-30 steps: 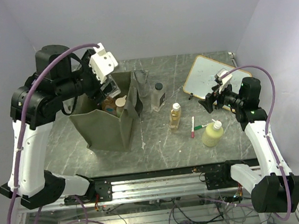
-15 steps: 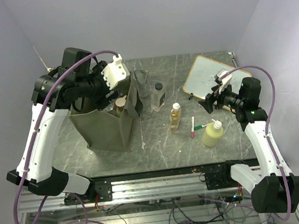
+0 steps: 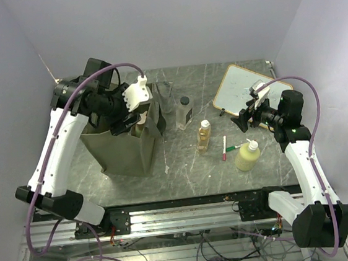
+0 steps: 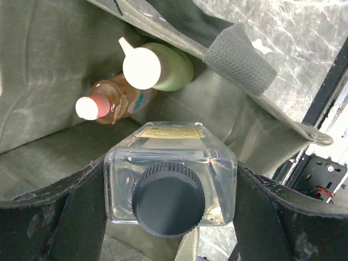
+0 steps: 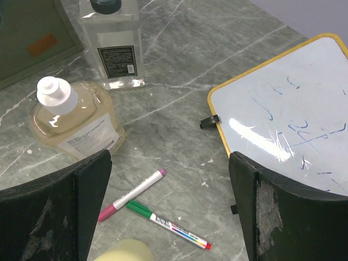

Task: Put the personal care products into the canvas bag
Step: Place the care product in the canvas bag.

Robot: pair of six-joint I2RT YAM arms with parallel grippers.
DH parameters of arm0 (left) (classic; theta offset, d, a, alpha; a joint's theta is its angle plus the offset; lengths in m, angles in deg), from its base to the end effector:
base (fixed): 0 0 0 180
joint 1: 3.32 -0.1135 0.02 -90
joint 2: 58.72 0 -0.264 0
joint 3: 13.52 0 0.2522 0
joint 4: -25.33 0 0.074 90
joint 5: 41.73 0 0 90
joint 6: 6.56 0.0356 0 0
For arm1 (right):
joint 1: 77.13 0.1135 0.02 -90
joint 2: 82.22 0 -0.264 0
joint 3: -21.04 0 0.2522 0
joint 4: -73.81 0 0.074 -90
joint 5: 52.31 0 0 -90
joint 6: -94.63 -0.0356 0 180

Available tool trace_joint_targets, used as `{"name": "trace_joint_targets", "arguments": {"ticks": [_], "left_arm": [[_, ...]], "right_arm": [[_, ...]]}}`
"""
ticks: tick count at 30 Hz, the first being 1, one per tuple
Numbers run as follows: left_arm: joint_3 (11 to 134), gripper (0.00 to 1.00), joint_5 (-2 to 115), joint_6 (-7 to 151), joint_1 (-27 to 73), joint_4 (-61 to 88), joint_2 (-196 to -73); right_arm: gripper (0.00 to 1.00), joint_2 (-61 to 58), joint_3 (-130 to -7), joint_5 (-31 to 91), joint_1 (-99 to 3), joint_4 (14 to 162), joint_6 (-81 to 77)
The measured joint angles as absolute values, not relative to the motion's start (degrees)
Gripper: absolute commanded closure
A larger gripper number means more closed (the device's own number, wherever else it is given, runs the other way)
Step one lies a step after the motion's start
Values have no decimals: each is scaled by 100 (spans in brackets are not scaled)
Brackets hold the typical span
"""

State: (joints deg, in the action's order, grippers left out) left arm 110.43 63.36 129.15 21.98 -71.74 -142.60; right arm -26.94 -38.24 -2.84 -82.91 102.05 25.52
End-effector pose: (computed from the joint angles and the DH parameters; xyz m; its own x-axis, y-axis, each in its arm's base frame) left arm 0.2165 -0.1126 0.4475 -0.1423 0.8317 -0.5366 0.9204 0.3107 0.2374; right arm 0.2146 0.0015 0.3066 -0.1987 -0.2523 -0.9470 -0.6249 0.7770 -0.0759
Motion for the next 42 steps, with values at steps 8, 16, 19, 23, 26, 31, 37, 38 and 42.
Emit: {"name": "trace_joint_targets", "arguments": {"ticks": [8, 16, 19, 23, 26, 31, 37, 38, 42], "left_arm": [[11218, 93, 6970, 13507, 1741, -7506, -14797], [11299, 93, 7488, 14170, 1406, -7572, -15077], [11312, 93, 7608, 14406, 1304, -7569, -15213], [11310, 93, 7748, 14677, 1284, -7569, -15368], [11288, 93, 7881, 14804, 1284, -7567, -15431], [11100, 93, 8006, 14959, 1282, -7572, -15446], [10942, 93, 8211, 15083, 1275, -7572, -15608], [10921, 93, 8248, 15105, 1273, -7572, -15645], [10890, 93, 8369, 15160, 1273, -7572, -15792]], "right_arm": [[11, -2694, -3824, -280, -8291, 10205, 2569], [10, -2694, -3802, -280, -8291, 10203, 2569], [10, -2694, -3800, -280, -8291, 10203, 2567], [10, -2694, -3800, -280, -8291, 10201, 2567], [10, -2694, -3800, -282, -8291, 10199, 2567], [10, -2691, -3780, -284, -8291, 10194, 2565], [10, -2678, -3747, -284, -8291, 10173, 2565], [10, -2678, -3747, -284, -8291, 10166, 2565], [9, -2678, -3747, -284, -8291, 10157, 2565]]}}
